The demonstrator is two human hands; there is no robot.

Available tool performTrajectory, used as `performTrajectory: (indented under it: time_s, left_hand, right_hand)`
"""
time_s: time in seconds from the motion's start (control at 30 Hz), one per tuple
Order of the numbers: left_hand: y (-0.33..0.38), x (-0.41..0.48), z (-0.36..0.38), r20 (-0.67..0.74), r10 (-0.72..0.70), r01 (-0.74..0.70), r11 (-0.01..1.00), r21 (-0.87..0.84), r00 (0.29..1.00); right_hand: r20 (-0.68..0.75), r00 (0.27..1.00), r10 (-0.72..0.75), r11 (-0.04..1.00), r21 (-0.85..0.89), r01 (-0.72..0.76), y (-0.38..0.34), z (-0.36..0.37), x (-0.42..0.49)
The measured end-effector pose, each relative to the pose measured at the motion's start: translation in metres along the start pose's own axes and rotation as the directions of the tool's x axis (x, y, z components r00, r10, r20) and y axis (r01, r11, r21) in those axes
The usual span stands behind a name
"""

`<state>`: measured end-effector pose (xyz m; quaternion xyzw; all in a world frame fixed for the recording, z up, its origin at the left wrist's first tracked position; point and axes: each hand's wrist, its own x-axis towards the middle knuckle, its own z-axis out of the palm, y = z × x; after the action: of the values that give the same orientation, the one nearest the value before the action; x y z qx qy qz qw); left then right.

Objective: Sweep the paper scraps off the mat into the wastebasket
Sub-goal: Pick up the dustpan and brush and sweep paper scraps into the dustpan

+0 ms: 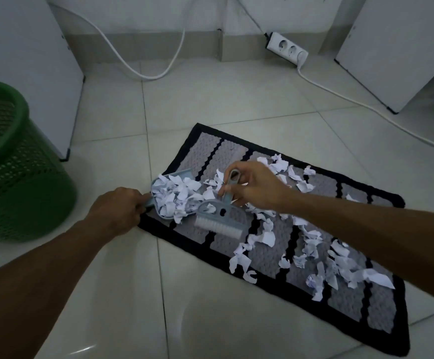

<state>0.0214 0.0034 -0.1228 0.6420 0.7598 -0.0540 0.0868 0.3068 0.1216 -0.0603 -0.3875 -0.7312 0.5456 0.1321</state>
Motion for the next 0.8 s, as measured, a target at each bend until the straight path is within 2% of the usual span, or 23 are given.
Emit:
performTrajectory:
  time_s: [0.17,0.33,0.4,0.5,0.57,0.63,0.7,0.8]
  left_hand:
    - [-0.01,-0.003,0.002,-0.028,-0.063,0.063,0.998,0.003,0.998]
    - [-0.006,-0.006,0.001,0.003,-0.042,0.042,0.999,-0.028,0.999]
    - [0.002,-0.006,0.001,-0.005,0.005,-0.005,0.999,-0.044,1.0]
    - [0.017,-0.003,0.001,-0.018,0.059,-0.059,0.998,-0.025,0.998]
    - [0.027,-0.001,0.003,-0.033,0.094,-0.094,0.995,-0.025,0.995]
    - [0.035,0.002,0.004,-0.059,0.129,-0.131,0.991,-0.024,0.99]
    - [0.039,0.004,0.006,-0.078,0.141,-0.146,0.987,-0.064,0.987]
    - [0.042,0.006,0.01,-0.074,0.125,-0.134,0.983,-0.125,0.989]
  right_hand:
    - [-0.135,0.99,-0.027,0.993,-0.121,0.011,0.001,-0.012,0.022]
    - [-0.258,0.966,-0.032,0.999,-0.038,0.023,-0.009,-0.05,0.023]
    - [-0.391,0.917,-0.08,0.996,-0.068,0.057,-0.011,-0.068,0.024]
    - [-0.577,0.793,-0.193,0.955,-0.295,0.018,-0.003,-0.078,0.026]
    - [-0.553,0.801,-0.229,0.89,-0.452,-0.057,0.007,-0.066,0.026]
    - [-0.463,0.854,-0.238,0.842,-0.537,-0.057,0.017,-0.042,0.029]
    - [-0.39,0.886,-0.251,0.833,-0.553,-0.007,0.016,-0.014,0.032]
    - [-0.334,0.896,-0.292,0.839,-0.54,0.072,0.005,0.015,0.038]
